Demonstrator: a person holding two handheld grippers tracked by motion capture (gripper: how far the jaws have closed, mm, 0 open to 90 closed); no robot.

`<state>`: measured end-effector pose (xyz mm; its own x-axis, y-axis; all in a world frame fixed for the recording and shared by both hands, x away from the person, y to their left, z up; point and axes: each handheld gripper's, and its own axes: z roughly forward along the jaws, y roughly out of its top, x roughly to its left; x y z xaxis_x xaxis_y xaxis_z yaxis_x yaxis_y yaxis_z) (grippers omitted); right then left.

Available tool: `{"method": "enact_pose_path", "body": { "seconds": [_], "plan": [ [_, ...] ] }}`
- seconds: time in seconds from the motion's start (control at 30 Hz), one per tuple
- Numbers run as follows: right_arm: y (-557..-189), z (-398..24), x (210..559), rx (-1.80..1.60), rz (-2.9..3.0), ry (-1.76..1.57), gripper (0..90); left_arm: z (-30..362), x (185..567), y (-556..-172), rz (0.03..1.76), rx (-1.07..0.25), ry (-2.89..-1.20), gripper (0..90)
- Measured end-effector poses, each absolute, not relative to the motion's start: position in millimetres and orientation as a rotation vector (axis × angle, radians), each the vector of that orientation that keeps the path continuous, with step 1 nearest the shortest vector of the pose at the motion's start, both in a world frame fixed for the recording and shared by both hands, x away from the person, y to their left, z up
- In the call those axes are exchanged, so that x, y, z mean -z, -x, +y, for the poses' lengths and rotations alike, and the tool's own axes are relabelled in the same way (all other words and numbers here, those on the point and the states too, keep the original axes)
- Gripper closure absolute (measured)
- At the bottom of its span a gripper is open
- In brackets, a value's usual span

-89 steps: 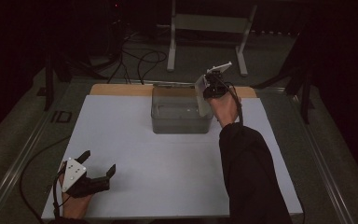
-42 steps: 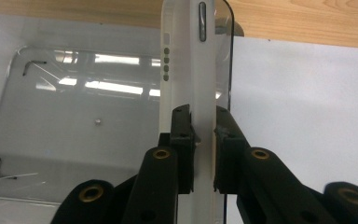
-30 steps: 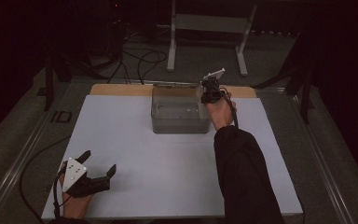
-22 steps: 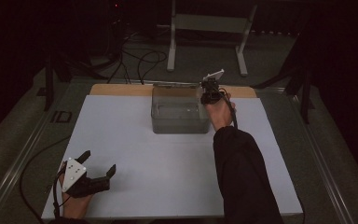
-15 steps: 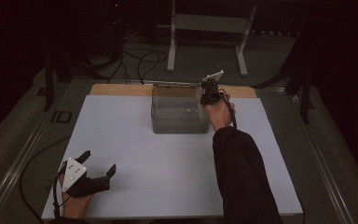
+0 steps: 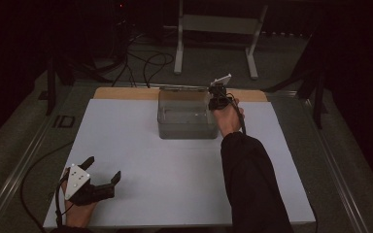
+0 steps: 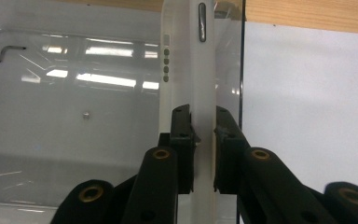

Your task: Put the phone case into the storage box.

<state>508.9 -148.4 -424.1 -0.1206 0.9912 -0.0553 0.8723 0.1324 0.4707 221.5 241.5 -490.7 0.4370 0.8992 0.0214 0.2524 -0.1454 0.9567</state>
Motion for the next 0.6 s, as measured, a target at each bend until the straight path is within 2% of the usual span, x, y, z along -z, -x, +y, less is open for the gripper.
{"method": "enact_pose_path", "body": {
  "seconds": [0.6],
  "plan": [
    [-509.4,-147.5,426.2,-0.439,2.05,-1.804,80.8,241.2,490.8,-221.6,1.018,-0.781,-1.655,0.7]
  ]
}}
